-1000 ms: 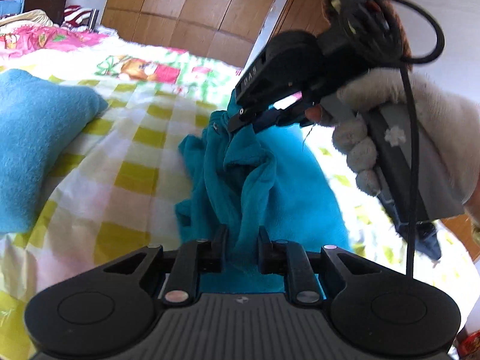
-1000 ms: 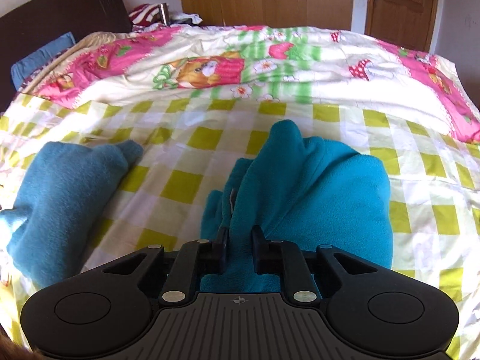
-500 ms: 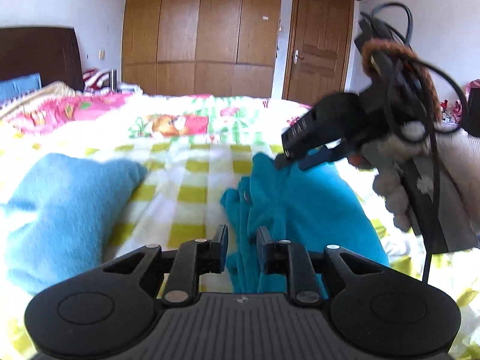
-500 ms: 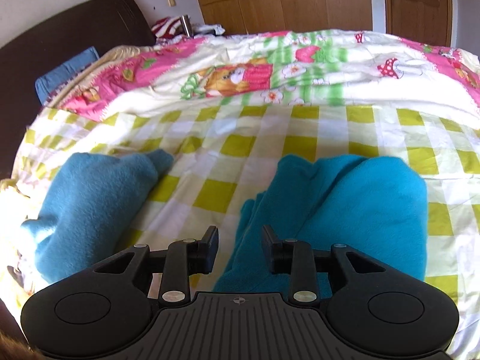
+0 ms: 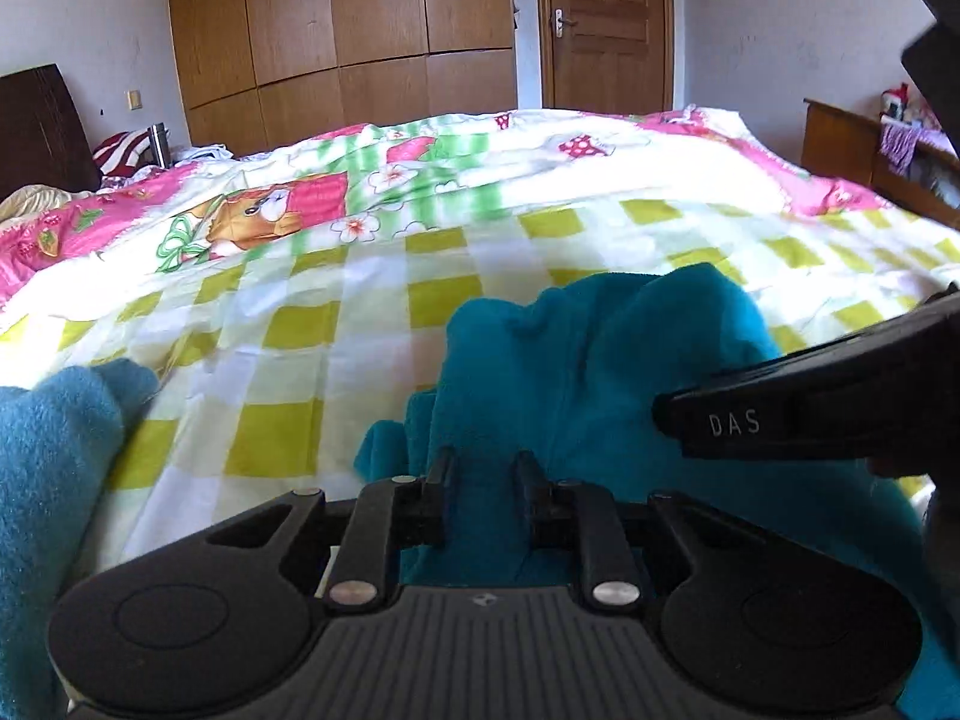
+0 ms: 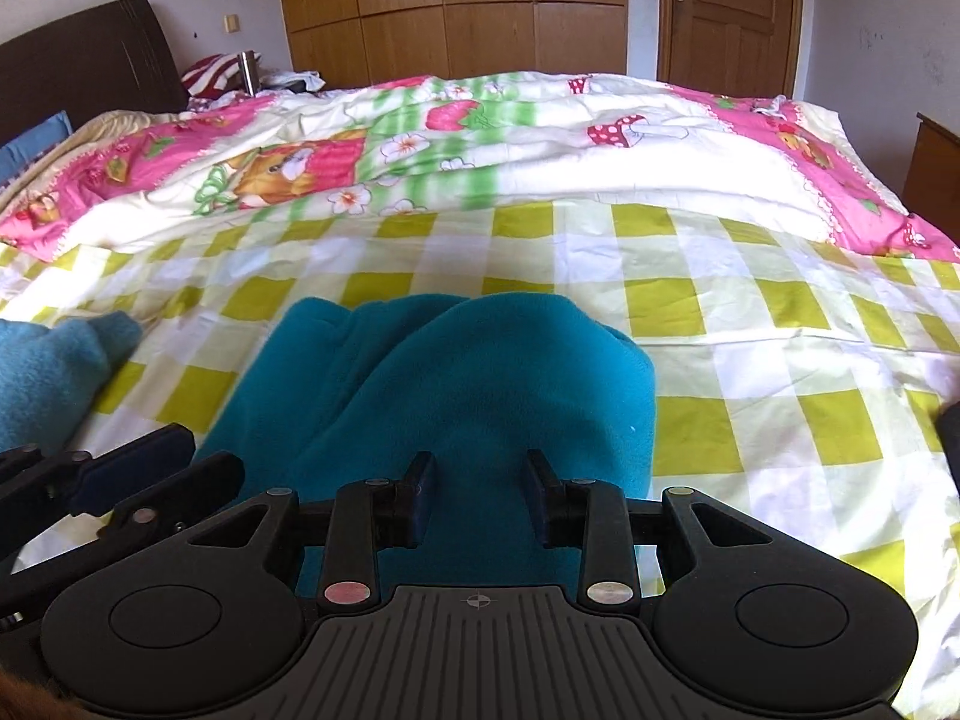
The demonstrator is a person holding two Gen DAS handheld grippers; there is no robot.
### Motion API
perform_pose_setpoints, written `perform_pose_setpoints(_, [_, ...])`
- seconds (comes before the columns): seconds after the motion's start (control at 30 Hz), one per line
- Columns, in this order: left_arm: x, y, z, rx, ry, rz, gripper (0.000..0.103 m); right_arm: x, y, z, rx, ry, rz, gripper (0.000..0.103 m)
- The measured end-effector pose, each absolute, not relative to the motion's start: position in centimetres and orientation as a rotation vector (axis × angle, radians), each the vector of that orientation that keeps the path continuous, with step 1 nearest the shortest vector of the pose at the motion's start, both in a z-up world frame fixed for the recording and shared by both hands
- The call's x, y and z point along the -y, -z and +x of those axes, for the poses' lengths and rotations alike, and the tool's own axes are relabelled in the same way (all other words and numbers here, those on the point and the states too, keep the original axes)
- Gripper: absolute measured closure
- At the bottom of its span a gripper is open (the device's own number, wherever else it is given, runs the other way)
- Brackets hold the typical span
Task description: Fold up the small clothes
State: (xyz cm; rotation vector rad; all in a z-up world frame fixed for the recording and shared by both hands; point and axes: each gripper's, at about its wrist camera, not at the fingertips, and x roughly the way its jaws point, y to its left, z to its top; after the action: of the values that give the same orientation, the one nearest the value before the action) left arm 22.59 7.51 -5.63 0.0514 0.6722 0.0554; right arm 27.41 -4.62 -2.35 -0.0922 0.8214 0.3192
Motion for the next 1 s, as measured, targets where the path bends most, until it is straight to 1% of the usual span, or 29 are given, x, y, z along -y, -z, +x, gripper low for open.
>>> perform_pose_setpoints(0.1, [-7.1,6.0,21.7,-0.659,-0.060,0.091,0.067,3.6,4.6,28.7,-0.855,-0.356,-0.116,0.069])
perform_pose_setpoints(0.2, [-7.1,4.8,20.7,-0.648,-0.069,0.074,0.067,2.0,5.4,28.5,-0.820,-0.375,-0.203,0.067])
perform_pose_setpoints(0.27, [-7.2,3.5,19.4,-0.625,-0.081,0.050,0.067,2.0,4.9,28.0,-0.805,-0.377,-0.215,0.067])
perform_pose_setpoints(0.37, [-7.1,2.5,16.7,-0.609,-0.091,0.047,0.067,3.8,2.9,26.6,-0.777,-0.371,-0.159,0.069])
perform_pose_setpoints(0.5, [-6.4,3.0,13.9,-0.643,-0.096,0.098,0.067,6.3,0.6,23.0,-0.760,-0.357,-0.155,0.070])
perform_pose_setpoints(0.67, [-5.6,4.0,13.9,-0.701,-0.103,0.169,0.066,8.1,1.3,19.1,-0.791,-0.334,-0.179,0.070])
perform_pose_setpoints(0.77, [-5.5,2.2,13.0,-0.685,-0.108,0.142,0.066,8.6,1.4,18.2,-0.806,-0.320,-0.141,0.070])
perform_pose_setpoints(0.87, [-5.2,0.7,11.2,-0.649,-0.108,0.118,0.066,9.4,0.1,16.7,-0.787,-0.321,-0.114,0.070])
perform_pose_setpoints(0.9, [-5.1,0.4,10.5,-0.644,-0.101,0.109,0.065,9.6,-0.2,16.1,-0.772,-0.313,-0.122,0.070])
perform_pose_setpoints(0.93, [-4.9,0.5,9.9,-0.647,-0.094,0.099,0.062,9.9,-0.4,15.5,-0.763,-0.301,-0.133,0.069])
perform_pose_setpoints(1.0, [-4.6,1.1,9.0,-0.671,-0.074,0.067,0.061,10.4,-0.3,14.5,-0.762,-0.286,-0.142,0.069])
